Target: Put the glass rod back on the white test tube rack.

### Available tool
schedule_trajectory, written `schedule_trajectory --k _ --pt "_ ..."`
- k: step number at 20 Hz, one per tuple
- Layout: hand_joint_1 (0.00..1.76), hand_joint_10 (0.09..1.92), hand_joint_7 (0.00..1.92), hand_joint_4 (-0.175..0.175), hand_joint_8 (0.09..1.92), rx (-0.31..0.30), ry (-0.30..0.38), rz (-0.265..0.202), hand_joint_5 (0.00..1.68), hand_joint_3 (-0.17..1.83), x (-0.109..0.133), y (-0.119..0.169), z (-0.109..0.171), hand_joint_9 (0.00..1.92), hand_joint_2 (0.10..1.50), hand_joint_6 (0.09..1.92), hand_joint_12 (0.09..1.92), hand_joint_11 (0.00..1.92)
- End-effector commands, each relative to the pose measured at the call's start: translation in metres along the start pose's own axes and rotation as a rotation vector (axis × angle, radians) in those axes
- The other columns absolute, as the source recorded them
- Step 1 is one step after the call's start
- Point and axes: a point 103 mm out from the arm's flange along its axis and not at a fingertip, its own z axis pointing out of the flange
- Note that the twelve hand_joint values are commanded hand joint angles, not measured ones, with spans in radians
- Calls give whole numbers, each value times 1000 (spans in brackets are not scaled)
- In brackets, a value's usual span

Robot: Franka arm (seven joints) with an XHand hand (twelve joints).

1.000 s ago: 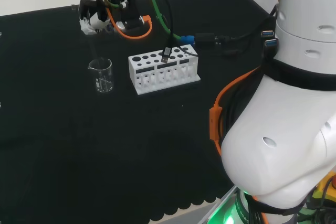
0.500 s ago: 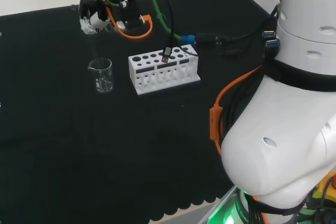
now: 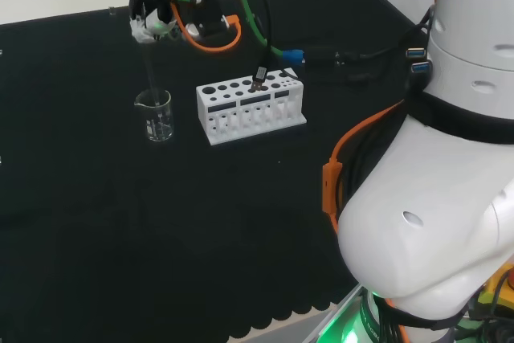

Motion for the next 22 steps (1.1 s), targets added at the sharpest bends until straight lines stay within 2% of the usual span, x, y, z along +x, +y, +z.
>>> schedule_trajectory --k 1,6,10,22 --pt "1196 252 1650 -175 376 -33 1 6 1152 -175 -3 -4 -26 1777 1120 756 790 1596" --pt "1197 252 1651 -175 375 -55 -5 17 1152 -175 -11 -8 -49 1777 1120 755 791 1596" --pt "1197 252 1651 -175 375 -59 -6 33 1153 -175 -25 -13 -57 1777 1120 755 791 1596" --pt "1197 252 1651 -175 373 -67 1 128 1153 -175 -88 -27 -64 1776 1120 754 792 1596"
